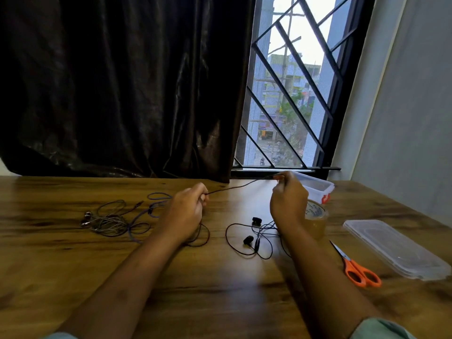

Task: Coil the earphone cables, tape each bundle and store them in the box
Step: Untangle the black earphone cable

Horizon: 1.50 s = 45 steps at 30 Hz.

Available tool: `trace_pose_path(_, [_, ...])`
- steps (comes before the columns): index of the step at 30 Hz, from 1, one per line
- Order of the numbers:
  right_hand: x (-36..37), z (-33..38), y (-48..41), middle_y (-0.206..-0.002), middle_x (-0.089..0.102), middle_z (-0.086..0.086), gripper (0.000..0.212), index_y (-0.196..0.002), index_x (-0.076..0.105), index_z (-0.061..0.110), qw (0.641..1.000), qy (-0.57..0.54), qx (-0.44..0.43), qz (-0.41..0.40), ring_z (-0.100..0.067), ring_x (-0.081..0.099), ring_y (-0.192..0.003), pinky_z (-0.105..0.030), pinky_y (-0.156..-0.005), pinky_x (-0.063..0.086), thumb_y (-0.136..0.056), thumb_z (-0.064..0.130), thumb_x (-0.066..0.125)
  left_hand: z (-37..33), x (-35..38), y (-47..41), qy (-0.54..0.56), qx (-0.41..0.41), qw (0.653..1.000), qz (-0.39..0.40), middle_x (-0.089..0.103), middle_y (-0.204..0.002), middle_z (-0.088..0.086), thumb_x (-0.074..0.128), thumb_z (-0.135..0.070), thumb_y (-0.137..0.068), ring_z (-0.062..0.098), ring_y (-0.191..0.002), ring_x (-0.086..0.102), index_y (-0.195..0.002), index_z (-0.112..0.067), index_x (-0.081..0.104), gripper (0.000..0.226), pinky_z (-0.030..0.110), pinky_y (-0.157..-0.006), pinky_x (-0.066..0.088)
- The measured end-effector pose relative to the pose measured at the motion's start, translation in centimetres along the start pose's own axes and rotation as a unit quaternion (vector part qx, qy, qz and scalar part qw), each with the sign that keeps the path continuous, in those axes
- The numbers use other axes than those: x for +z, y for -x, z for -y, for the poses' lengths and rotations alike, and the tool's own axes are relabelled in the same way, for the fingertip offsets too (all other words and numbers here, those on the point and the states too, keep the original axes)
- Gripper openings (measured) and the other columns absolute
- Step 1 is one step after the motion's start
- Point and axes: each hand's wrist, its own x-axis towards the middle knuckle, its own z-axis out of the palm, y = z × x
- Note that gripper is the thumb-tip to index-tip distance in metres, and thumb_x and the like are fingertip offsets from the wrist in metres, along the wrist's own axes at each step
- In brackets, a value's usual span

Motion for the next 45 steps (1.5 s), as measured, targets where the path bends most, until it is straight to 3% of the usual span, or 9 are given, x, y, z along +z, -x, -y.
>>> trace_pose_path(6, [0.7, 1.5, 2.0, -0.156, 0.020, -0.001, 0.063, -0.146, 0.034, 0.024, 0.946, 0.192, -0.187, 0.179, -0.024, 0.019, -0.143, -0.049, -0.114, 0.015, -0.086, 0.012, 0.051, -1.0, 0.3, 0.0, 0.054, 0.019, 0.998, -0.041, 0.050, -0.078, -0.010, 0.044, -0.013, -0.097, 0.006, -0.069, 0.051, -0.087, -0.016, 0.053, 0.014, 0.013, -0.056, 0.037])
trace_pose_path(9, [1.9, 2.3, 3.6, -0.135, 0.054, -0.003, 0.056, -0.138, 0.048, 0.021, 0.912, -0.025, -0.269, 0.309, -0.010, 0.049, -0.122, -0.035, -0.108, 0.036, -0.082, 0.026, 0.047, -1.0, 0.5, 0.0, 0.069, 0.035, 0.995, -0.056, 0.053, -0.077, -0.005, 0.046, -0.017, -0.097, 0.006, -0.069, 0.051, -0.088, -0.014, 0.056, 0.013, 0.015, -0.055, 0.035])
trace_pose_path(12, [1.8, 2.9, 4.7, -0.095, 0.064, 0.005, 0.033, -0.127, 0.053, 0.026, 0.879, -0.208, -0.138, 0.407, 0.004, 0.060, -0.083, -0.011, -0.080, 0.046, -0.095, 0.018, 0.044, -1.1, 0.3, 0.0, 0.086, 0.042, 0.993, -0.069, 0.058, -0.080, -0.003, 0.049, -0.020, -0.095, 0.007, -0.073, 0.055, -0.088, -0.015, 0.060, 0.013, 0.019, -0.058, 0.039])
trace_pose_path(21, [2.0, 2.9, 3.8, -0.072, 0.067, 0.000, 0.030, -0.096, 0.059, 0.004, 0.832, -0.411, 0.036, 0.370, -0.010, 0.065, -0.060, -0.023, -0.062, 0.055, -0.103, 0.020, 0.035, -1.4, -0.1, 0.2, 0.023, 0.025, 0.996, -0.086, 0.060, -0.072, -0.002, 0.057, -0.025, -0.091, 0.011, -0.065, 0.054, -0.083, -0.018, 0.063, 0.013, 0.034, -0.055, 0.042])
trace_pose_path(26, [0.8, 2.1, 1.3, -0.067, 0.054, -0.010, 0.030, -0.081, 0.052, 0.005, 0.813, -0.506, 0.197, 0.210, -0.011, 0.062, -0.049, -0.024, -0.055, 0.056, -0.103, 0.005, 0.031, -0.7, -0.5, -0.2, 0.057, -0.016, 0.997, -0.043, 0.064, -0.066, 0.004, 0.054, -0.037, -0.091, 0.021, -0.060, 0.058, -0.076, -0.025, 0.061, 0.020, 0.040, -0.054, 0.046])
trace_pose_path(32, [0.4, -0.4, -0.2, -0.103, 0.060, -0.013, 0.031, -0.115, 0.057, 0.001, 0.858, -0.418, 0.258, 0.151, -0.015, 0.063, -0.079, -0.021, -0.063, 0.051, -0.093, -0.014, 0.042, -0.3, -0.8, -0.4, 0.130, -0.063, 0.988, -0.047, 0.061, -0.071, 0.015, 0.052, -0.028, -0.093, 0.010, -0.052, 0.047, -0.082, -0.016, 0.064, 0.020, 0.016, -0.044, 0.037])
trace_pose_path(37, [0.2, -0.2, 0.4, -0.139, 0.047, -0.006, 0.070, -0.138, 0.047, 0.013, 0.989, -0.100, -0.026, 0.106, -0.021, 0.044, -0.128, -0.034, -0.106, 0.040, -0.079, -0.021, 0.035, -0.5, -0.3, -0.5, 0.142, -0.068, 0.987, -0.034, 0.059, -0.072, 0.021, 0.054, -0.031, -0.093, 0.021, -0.058, 0.047, -0.080, -0.021, 0.065, 0.019, 0.025, -0.049, 0.035])
trace_pose_path(42, [0.3, 2.5, 3.1, -0.115, 0.062, 0.006, 0.036, -0.130, 0.056, 0.014, 0.909, -0.138, -0.200, 0.338, 0.012, 0.051, -0.100, 0.000, -0.082, 0.037, -0.094, 0.010, 0.055, -1.2, 0.2, -0.3, 0.157, -0.052, 0.986, -0.028, 0.057, -0.067, 0.019, 0.056, -0.029, -0.092, 0.026, -0.054, 0.045, -0.077, -0.021, 0.064, 0.019, 0.028, -0.051, 0.032])
trace_pose_path(45, [1.5, 2.5, 4.2, -0.075, 0.057, 0.013, 0.022, -0.114, 0.063, 0.008, 0.900, -0.124, -0.218, 0.356, 0.008, 0.055, -0.065, -0.005, -0.060, 0.041, -0.098, 0.012, 0.049, -1.7, 0.2, -0.1, 0.199, -0.039, 0.979, -0.018, 0.055, -0.059, 0.011, 0.057, -0.024, -0.092, 0.017, -0.049, 0.047, -0.076, -0.015, 0.065, 0.020, 0.024, -0.049, 0.036])
